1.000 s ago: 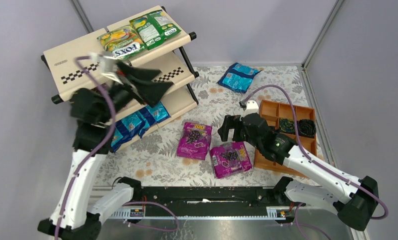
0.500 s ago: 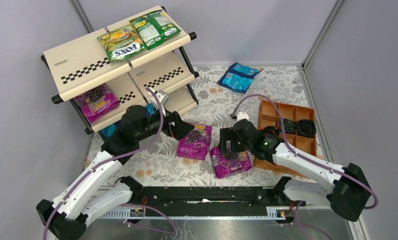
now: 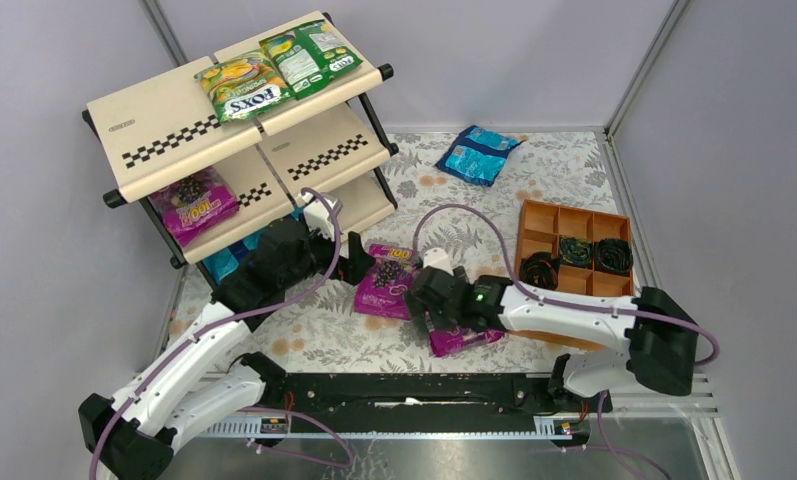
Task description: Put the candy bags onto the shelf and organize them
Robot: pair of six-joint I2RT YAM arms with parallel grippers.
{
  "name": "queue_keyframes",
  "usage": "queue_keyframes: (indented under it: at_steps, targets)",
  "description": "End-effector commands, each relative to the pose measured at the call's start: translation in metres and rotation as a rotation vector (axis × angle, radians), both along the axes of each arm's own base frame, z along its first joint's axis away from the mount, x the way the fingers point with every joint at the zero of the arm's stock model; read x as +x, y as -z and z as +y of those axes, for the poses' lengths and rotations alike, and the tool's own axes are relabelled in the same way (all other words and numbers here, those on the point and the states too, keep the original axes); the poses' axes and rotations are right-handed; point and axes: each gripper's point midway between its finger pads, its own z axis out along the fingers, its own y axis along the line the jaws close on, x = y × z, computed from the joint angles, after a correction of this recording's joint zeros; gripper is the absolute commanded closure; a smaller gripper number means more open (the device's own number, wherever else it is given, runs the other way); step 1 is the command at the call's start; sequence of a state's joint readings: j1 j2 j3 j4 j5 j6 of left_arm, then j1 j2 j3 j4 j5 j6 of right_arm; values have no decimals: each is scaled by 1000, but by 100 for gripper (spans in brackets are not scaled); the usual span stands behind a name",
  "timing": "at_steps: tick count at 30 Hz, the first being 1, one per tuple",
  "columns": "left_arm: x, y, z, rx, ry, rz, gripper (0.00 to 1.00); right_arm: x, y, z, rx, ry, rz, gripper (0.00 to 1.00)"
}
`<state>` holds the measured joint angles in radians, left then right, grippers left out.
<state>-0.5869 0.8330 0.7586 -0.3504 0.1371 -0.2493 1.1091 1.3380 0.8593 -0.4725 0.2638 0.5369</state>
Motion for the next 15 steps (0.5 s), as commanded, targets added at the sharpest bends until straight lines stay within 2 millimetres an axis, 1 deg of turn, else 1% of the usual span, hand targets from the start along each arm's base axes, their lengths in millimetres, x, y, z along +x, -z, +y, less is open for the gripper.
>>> queue_keyframes:
  at_steps: [1, 3, 4, 9, 11, 13, 14, 15]
  targets:
    - [9, -15, 7, 5, -42, -76, 1, 1, 4, -2, -155, 40, -97, 0]
    - [9, -15, 7, 5, -46, -76, 1, 4, 6, -10, -247, 73, -162, 1]
    - [10, -14, 7, 6, -47, -74, 1, 4, 8, -10, -272, 75, -176, 5]
    - [10, -14, 7, 8, -47, -74, 1, 8, 20, -11, -301, 67, -213, 17]
    - [10, -14, 8, 10, -50, -76, 1, 15, 21, -8, -305, 26, -258, 30]
    - [10, -14, 9, 10, -54, -78, 1, 22, 21, 1, -299, -63, -305, 43]
    - [11, -14, 9, 11, -58, -78, 1, 25, 20, 7, -295, -103, -330, 48]
    - [10, -14, 9, 10, -57, -76, 1, 27, 19, 9, -301, -145, -352, 50]
